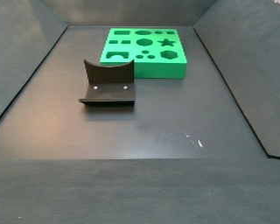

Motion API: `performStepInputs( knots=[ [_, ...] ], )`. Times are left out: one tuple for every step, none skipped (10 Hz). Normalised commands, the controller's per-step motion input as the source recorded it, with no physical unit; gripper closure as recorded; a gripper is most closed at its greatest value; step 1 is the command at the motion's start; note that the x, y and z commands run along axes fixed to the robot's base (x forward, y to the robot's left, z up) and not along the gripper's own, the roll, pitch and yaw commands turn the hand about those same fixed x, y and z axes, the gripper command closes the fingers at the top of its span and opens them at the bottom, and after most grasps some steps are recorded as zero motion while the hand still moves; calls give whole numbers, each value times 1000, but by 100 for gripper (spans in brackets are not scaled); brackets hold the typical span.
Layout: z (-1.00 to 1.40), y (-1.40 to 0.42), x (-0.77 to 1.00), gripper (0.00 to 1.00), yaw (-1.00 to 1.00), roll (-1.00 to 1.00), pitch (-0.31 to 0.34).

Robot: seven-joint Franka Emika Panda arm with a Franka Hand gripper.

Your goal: Insert the oval object.

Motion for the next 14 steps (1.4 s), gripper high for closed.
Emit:
performStepInputs(
  knots=[
    [-949, -14, 297, 100, -837, 31, -66],
    [-820, -37, 23, 100, -877, 0, -117],
    [-491, -114, 0, 100, -797, -100, -99],
    [-274, -163, 0, 100, -717, -184, -104],
    [-246, -189, 0, 100, -709, -193, -84],
    [-314, -77, 0, 100, -794, -176, -30],
    [-469, 0, 0, 100, -857, -146, 0],
    [-746, 43, 260, 100, -829, -101, 0],
    [-917, 123, 540, 100, -737, 0, 30],
    [-937, 114, 577, 100, -717, 0, 59],
    [-943, 63, 500, 100, -794, 17, 67],
    [-920, 31, 397, 100, -871, 0, 39],
    [-803, 23, 131, 100, -969, -17, 0],
    [-469, 0, 0, 100, -1000, 0, 0]
  ],
)
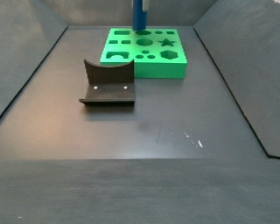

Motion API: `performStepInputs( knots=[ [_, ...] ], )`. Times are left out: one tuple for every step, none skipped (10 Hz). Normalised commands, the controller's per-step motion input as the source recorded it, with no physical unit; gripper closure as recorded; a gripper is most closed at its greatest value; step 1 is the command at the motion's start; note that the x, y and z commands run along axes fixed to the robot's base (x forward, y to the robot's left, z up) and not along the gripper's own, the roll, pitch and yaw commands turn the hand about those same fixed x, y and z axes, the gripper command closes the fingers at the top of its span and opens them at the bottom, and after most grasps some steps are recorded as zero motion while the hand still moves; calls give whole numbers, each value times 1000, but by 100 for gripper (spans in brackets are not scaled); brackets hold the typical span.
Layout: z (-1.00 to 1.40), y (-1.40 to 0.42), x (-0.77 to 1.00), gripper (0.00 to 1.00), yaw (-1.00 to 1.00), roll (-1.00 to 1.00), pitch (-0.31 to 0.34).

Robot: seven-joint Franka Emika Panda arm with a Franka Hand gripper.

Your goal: Insert the oval object.

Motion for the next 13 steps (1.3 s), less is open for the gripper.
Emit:
performStepInputs(
  knots=[
    [-349, 0, 0, 100, -1000, 36, 0],
    [-186, 0, 0, 100, -1000, 59, 0],
    [0, 0, -9, 100, -1000, 63, 0],
    [0, 0, -14, 100, -1000, 64, 0],
    [0, 0, -14, 100, -1000, 64, 0],
    [43, 0, -9, 100, -1000, 47, 0],
    [86, 0, 0, 100, -1000, 39, 0],
    [89, 0, 0, 100, -1000, 41, 0],
    [106, 0, 0, 100, -1000, 60, 0],
    [137, 0, -14, 100, -1000, 77, 0],
    [140, 0, -14, 100, -1000, 77, 0],
    [140, 0, -14, 100, -1000, 77, 0],
    [137, 0, -14, 100, -1000, 76, 0]
  ],
)
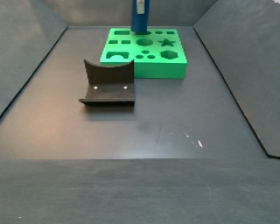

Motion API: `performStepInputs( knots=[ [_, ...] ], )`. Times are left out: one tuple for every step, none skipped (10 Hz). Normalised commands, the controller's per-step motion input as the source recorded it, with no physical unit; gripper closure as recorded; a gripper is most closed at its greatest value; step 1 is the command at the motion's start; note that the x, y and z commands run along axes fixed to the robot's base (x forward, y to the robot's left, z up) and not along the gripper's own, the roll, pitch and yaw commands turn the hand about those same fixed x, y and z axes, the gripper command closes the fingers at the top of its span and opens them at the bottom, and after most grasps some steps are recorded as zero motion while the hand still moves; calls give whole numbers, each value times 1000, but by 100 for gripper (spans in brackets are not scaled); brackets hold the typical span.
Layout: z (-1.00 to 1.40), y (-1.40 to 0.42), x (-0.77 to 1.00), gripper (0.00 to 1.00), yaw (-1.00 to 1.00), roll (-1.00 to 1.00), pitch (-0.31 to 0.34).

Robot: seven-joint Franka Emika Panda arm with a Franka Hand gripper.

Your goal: Insert the oval object.

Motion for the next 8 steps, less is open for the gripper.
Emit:
performStepInputs(
  knots=[
    [91, -329, 0, 100, -740, 110, 61],
    [0, 20, 0, 100, 0, 0, 0],
    [-211, 0, 0, 100, 9, 51, 0],
    [-460, 197, -54, 100, 43, 197, 0],
    [-446, 194, -240, 100, 103, 204, -7],
    [-266, 0, -257, 100, -26, 0, 0],
    [-126, -214, 0, 100, -140, -70, 0],
    [-29, -297, 60, 100, -226, -51, 3]
  ],
)
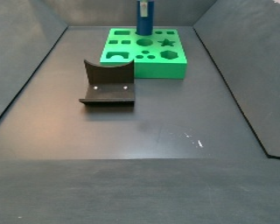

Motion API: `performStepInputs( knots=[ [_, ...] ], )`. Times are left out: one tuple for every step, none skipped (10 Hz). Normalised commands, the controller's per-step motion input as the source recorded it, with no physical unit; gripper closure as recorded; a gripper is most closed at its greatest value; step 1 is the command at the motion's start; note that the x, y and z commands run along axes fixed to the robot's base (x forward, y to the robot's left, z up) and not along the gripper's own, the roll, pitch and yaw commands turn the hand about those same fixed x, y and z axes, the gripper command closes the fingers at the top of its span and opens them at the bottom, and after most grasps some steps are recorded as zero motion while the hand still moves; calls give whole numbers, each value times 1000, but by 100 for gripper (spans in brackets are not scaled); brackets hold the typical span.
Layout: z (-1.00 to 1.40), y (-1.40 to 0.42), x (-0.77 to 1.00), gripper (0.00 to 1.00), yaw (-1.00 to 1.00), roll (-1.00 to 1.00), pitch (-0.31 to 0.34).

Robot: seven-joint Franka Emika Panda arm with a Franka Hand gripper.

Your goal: Insert the oval object.

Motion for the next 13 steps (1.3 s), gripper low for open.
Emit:
performStepInputs(
  knots=[
    [-60, -206, 260, 100, -206, 0, 54],
    [-451, 0, 480, 100, -134, 287, 151],
    [-471, 140, 231, 100, -74, 366, 116],
    [-571, 91, 0, 100, 0, 294, 14],
    [-760, 0, -143, 100, 0, 269, 0],
    [-749, 0, -354, 100, 0, 263, -36],
    [-646, -34, -326, 100, 3, 136, -19],
    [-580, -77, -169, 100, 9, 33, 0],
    [-614, -94, 14, 100, 0, 10, 9],
    [-546, -143, 454, 100, -197, -73, 34],
    [-546, -46, 571, 100, -214, -107, 27],
    [-477, 11, 537, 100, -131, -121, 70],
    [-434, 26, 457, 100, -60, -156, 76]
  ],
)
